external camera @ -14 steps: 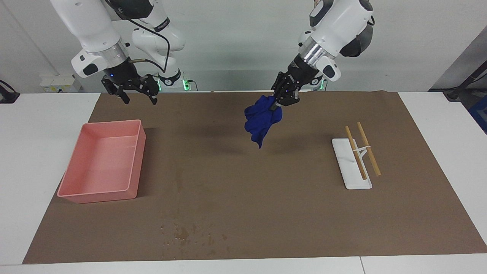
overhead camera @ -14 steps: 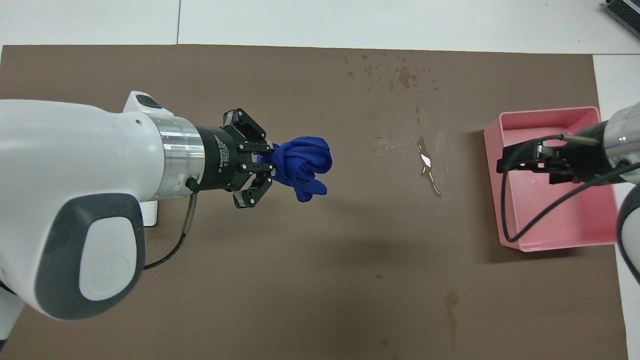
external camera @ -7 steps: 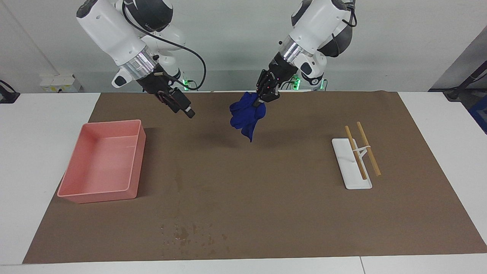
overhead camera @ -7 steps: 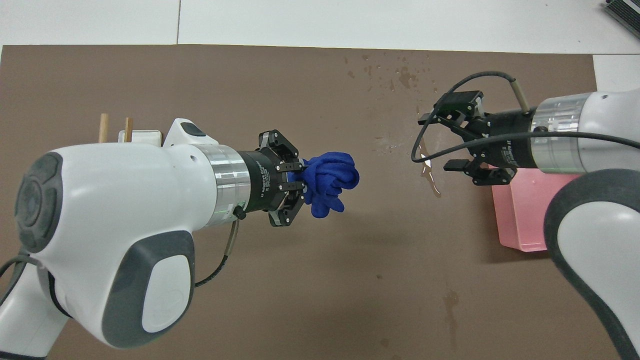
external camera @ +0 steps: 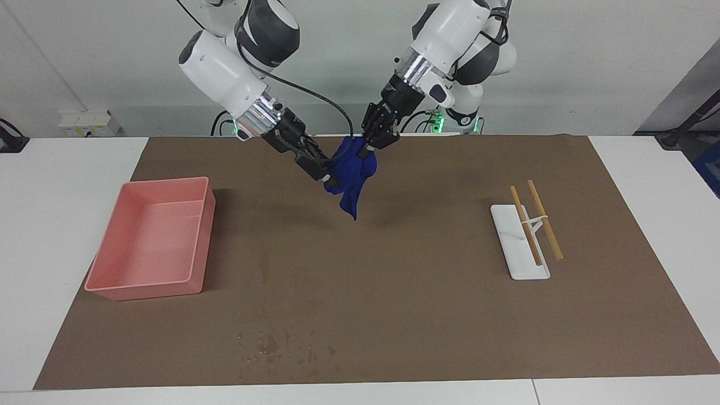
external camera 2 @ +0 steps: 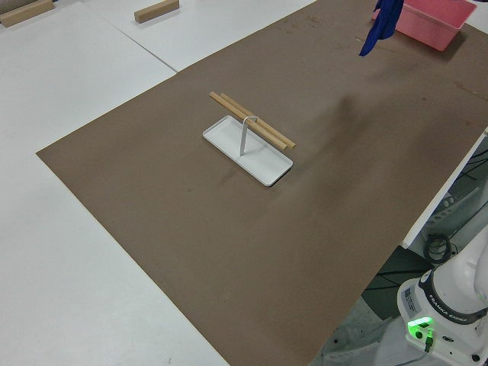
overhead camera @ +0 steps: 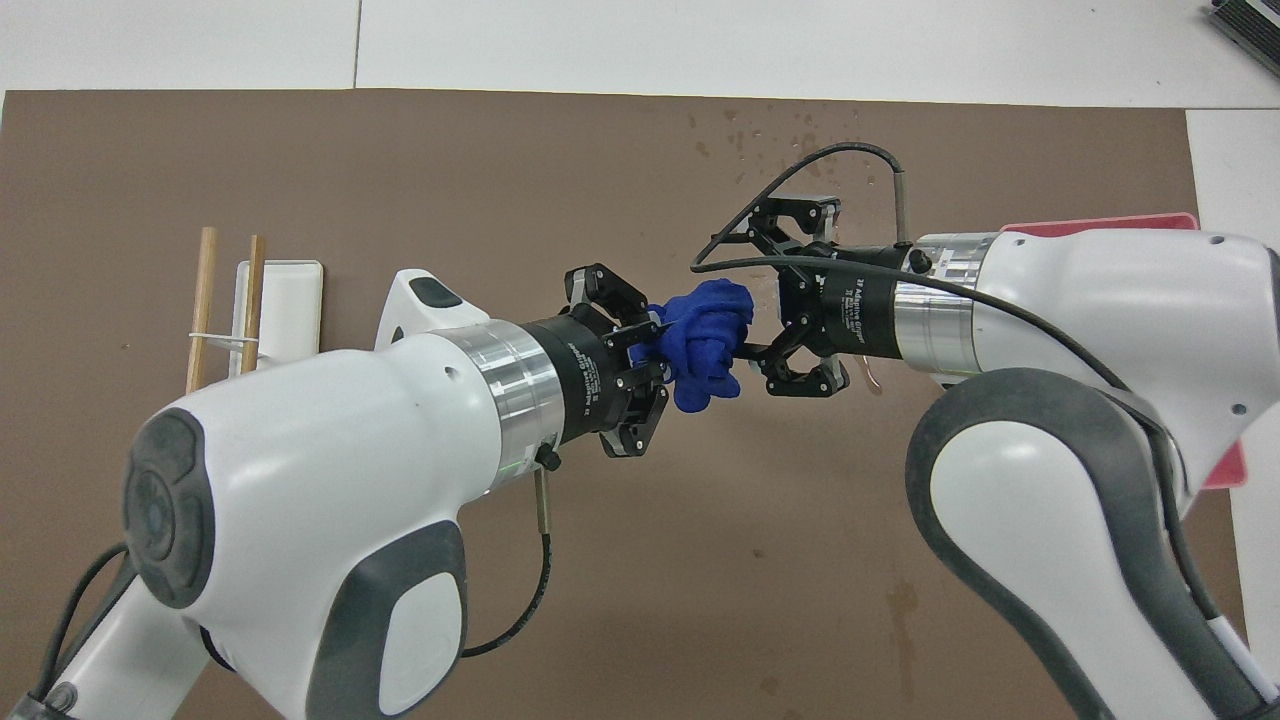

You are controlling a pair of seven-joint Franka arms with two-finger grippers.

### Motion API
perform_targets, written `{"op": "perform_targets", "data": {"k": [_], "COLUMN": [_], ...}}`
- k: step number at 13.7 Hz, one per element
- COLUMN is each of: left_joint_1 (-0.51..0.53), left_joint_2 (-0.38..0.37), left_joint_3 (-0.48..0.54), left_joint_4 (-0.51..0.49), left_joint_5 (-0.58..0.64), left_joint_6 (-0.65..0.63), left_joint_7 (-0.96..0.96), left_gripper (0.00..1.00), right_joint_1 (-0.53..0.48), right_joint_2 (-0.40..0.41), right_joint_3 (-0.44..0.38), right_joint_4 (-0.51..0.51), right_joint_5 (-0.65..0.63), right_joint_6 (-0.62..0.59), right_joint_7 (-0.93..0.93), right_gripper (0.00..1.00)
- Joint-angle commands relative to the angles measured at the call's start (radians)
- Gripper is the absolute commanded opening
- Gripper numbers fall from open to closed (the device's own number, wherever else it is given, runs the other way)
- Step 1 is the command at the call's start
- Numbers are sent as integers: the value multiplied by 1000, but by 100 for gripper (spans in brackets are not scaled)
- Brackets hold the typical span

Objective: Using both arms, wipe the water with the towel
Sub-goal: 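Grasp the towel with the right gripper beside the left gripper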

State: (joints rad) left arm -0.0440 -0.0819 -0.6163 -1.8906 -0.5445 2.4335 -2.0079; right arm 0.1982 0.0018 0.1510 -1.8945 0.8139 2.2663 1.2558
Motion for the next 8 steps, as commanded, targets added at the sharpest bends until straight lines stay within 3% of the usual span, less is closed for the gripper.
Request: {"op": "perform_targets", "data": {"k": [1,6,7,8], "left_joint_1": [-7,-8,-8,-8], "left_joint_2": [-38,-39,-42,-45], "left_joint_3": [0,-33,-33,-33], "left_joint_4": [-30,-58,-58,-62], "left_joint_5": [-28,-28,-28,-28], "left_joint_6": [33,114,113,111], "left_joint_7": [-11,-46,-46,-46], "left_gripper": [0,0,0,0], "right_joint_1": [27,98,98,98], "right_joint_2": [-16,14,14,15], "right_joint_3": [-1,-2,-1,-1], "right_joint_4": [-64,-80,-80,-80], "right_joint_5": [91,94,94,94], "right_joint_6": [71,170,174,176], "right_joint_7": [31,31,28,24], "right_gripper": [100,100,86,58]}}
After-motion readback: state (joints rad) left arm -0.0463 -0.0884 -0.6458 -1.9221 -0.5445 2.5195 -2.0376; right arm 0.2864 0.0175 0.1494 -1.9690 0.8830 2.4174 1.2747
